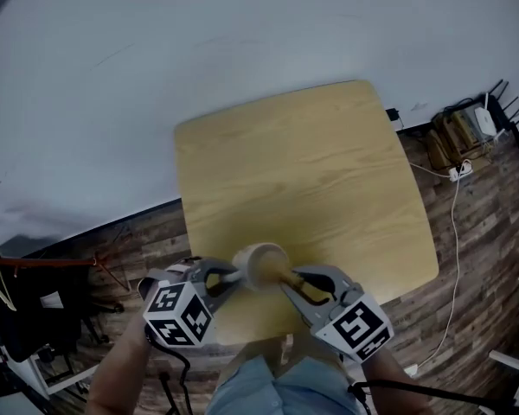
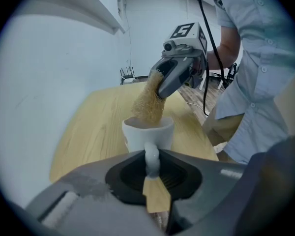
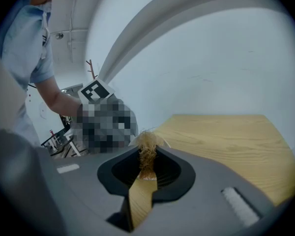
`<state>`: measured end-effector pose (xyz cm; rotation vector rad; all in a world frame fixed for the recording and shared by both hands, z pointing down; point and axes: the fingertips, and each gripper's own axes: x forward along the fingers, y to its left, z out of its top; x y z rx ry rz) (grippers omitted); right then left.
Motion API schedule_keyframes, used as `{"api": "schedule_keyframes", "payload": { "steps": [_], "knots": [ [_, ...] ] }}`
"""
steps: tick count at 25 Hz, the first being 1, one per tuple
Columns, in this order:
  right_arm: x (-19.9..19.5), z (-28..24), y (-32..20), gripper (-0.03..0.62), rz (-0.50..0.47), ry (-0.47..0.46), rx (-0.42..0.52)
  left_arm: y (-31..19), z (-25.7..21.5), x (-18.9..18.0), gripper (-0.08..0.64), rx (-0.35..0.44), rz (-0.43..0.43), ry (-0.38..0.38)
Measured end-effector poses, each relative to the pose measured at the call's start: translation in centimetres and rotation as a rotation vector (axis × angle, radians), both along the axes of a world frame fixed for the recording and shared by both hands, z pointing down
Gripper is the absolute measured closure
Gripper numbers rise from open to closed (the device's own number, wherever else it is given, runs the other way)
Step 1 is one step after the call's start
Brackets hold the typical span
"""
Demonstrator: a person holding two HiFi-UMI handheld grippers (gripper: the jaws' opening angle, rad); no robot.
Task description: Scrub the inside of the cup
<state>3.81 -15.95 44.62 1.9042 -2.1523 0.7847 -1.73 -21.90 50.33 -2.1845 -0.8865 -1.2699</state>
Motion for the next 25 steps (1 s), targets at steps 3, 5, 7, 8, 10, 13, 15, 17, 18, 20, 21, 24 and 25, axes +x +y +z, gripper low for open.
{"api": "schedule_keyframes", "payload": {
  "steps": [3, 5, 7, 8, 10, 13, 15, 17, 18, 20, 21, 24, 25],
  "knots": [
    [-0.3, 0.7, 0.0, 0.531, -0.059, -0.008, -0.019, 0.6, -0.2, 0.3, 0.489, 0.026, 0.022, -0.017],
    [-0.4, 1.2, -0.2, 0.531, -0.088, -0.007, -0.033, 1.0, -0.2, 0.4, 0.489, 0.035, 0.031, -0.028],
    [-0.5, 1.7, -0.8, 0.531, -0.113, -0.003, -0.047, 1.4, -0.2, 0.4, 0.489, 0.036, 0.034, -0.039],
    [-0.5, 2.0, -1.2, 0.531, -0.126, 0.004, -0.055, 1.5, -0.3, 0.5, 0.489, 0.036, 0.033, -0.043],
    [-0.6, 2.7, -2.0, 0.531, -0.152, 0.025, -0.074, 1.5, -0.3, 0.7, 0.489, 0.039, 0.03, -0.051],
    [-0.8, 4.1, -2.7, 0.531, -0.184, 0.066, -0.111, 1.7, -0.5, 0.7, 0.489, 0.057, 0.042, -0.057],
    [-0.7, 4.9, -2.8, 0.531, -0.202, 0.107, -0.141, 2.0, -0.5, 0.9, 0.489, 0.069, 0.055, -0.056],
    [-0.6, 5.7, -3.0, 0.532, -0.223, 0.151, -0.177, 2.1, -0.5, 1.1, 0.489, 0.076, 0.065, -0.057],
    [-0.6, 6.0, -3.1, 0.532, -0.235, 0.172, -0.196, 2.1, -0.6, 1.1, 0.489, 0.078, 0.069, -0.059],
    [-0.6, 6.5, -3.3, 0.534, -0.259, 0.209, -0.235, 2.1, -0.6, 1.1, 0.489, 0.084, 0.071, -0.06],
    [-0.6, 6.7, -3.3, 0.534, -0.272, 0.225, -0.256, 2.0, -0.7, 1.1, 0.489, 0.086, 0.07, -0.06],
    [-0.8, 7.5, -2.9, 0.535, -0.324, 0.252, -0.327, 2.0, -0.6, 1.3, 0.489, 0.1, 0.054, -0.056],
    [-0.8, 7.7, -2.7, 0.535, -0.342, 0.247, -0.349, 2.0, -0.7, 1.4, 0.489, 0.108, 0.047, -0.054]
  ]
}}
